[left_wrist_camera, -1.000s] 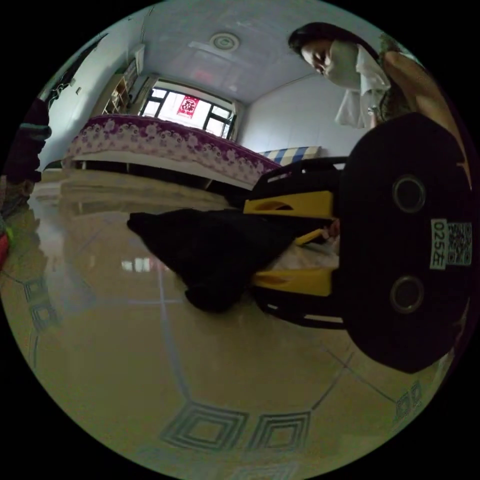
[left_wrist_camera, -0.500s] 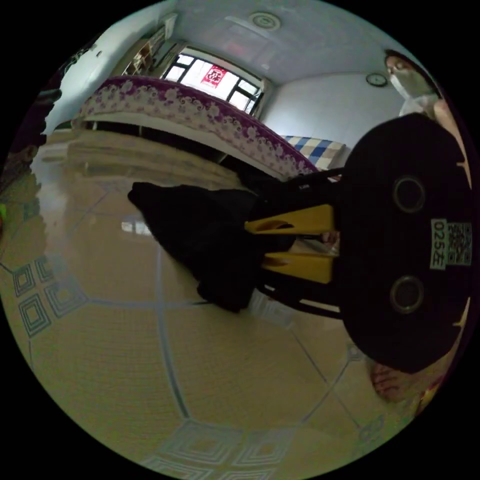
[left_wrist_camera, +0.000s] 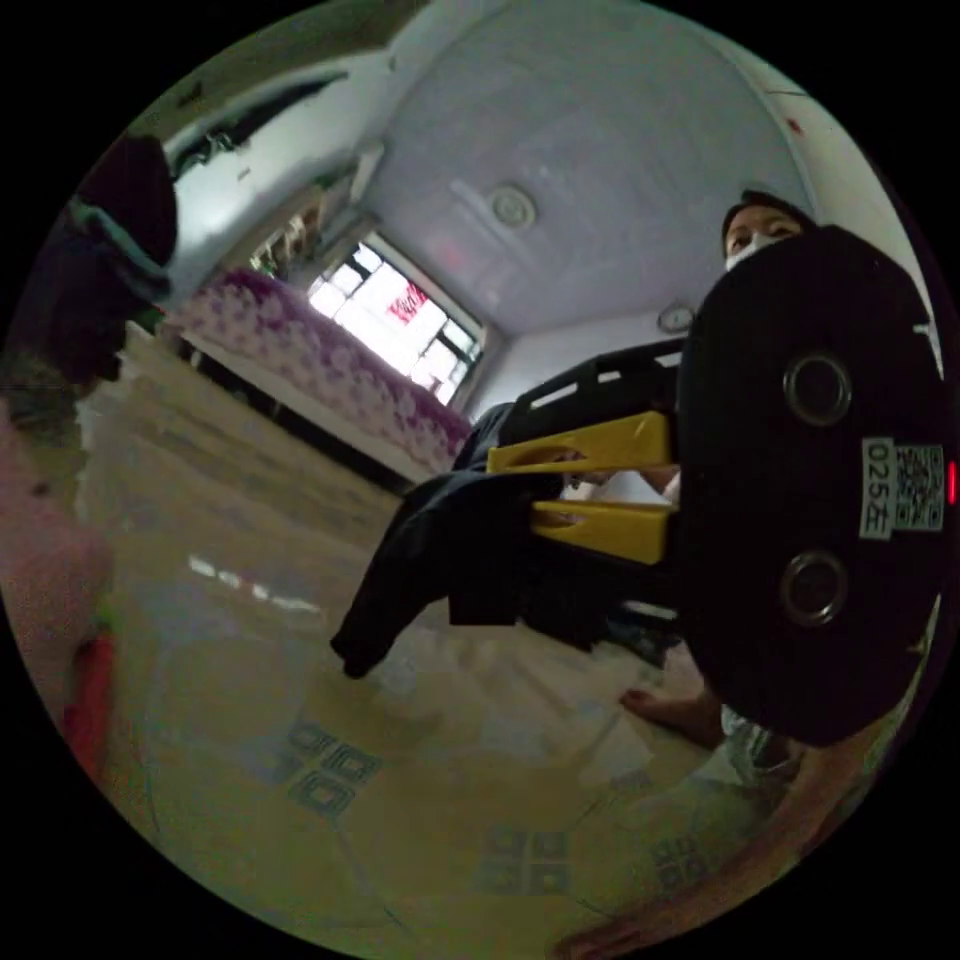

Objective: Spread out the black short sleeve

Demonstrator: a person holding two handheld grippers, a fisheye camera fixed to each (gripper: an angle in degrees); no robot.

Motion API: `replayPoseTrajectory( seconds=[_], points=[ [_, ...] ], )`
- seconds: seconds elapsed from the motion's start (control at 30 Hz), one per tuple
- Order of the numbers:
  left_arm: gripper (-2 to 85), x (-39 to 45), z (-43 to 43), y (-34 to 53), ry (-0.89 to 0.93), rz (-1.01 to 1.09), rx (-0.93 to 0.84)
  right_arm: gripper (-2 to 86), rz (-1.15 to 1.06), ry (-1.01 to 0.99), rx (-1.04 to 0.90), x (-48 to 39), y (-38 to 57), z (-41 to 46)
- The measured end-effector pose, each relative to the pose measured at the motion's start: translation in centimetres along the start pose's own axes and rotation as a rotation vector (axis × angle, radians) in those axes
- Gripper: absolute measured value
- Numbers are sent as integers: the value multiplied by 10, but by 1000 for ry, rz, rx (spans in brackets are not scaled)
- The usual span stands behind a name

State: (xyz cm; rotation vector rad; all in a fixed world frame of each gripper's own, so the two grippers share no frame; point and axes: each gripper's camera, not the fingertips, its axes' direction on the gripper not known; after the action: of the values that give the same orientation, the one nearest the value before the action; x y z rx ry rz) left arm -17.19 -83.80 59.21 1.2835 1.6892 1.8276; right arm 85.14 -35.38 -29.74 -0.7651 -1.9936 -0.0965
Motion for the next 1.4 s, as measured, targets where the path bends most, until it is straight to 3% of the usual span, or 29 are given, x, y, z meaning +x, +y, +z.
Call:
replayPoseTrajectory(
  seconds=[0.13, 0.27, 0.37, 0.47, 0.57, 0.73, 0.9, 1.13, 1.4],
  points=[
    [-8, 33, -140, 17, 207, 93, 227, -3, 1, 31, -236, -42, -68, 178],
    [-9, 149, -282, 44, 133, 424, 486, -3, -111, -114, -462, -102, -126, 375],
    [-8, 230, -361, 76, 54, 671, 676, -3, -279, -104, -549, -154, -155, 492],
    [-8, 259, -414, 96, -1, 767, 810, -3, -366, 5, -595, -170, -172, 581],
    [-8, 235, -450, 88, -77, 684, 891, -2, -299, 141, -609, -132, -191, 649],
    [-8, 124, -493, 27, -132, 359, 897, -2, -160, 456, -561, -42, -211, 706],
    [-9, 80, -515, 30, 80, 346, 903, -4, 14, 270, -483, -12, -223, 719],
    [-10, 193, -572, 56, 22, 516, 1012, -3, -131, 224, -451, -124, -238, 832],
    [-9, 321, -609, 82, -228, 736, 1012, -1, -364, 210, -508, -251, -273, 942]
  ],
)
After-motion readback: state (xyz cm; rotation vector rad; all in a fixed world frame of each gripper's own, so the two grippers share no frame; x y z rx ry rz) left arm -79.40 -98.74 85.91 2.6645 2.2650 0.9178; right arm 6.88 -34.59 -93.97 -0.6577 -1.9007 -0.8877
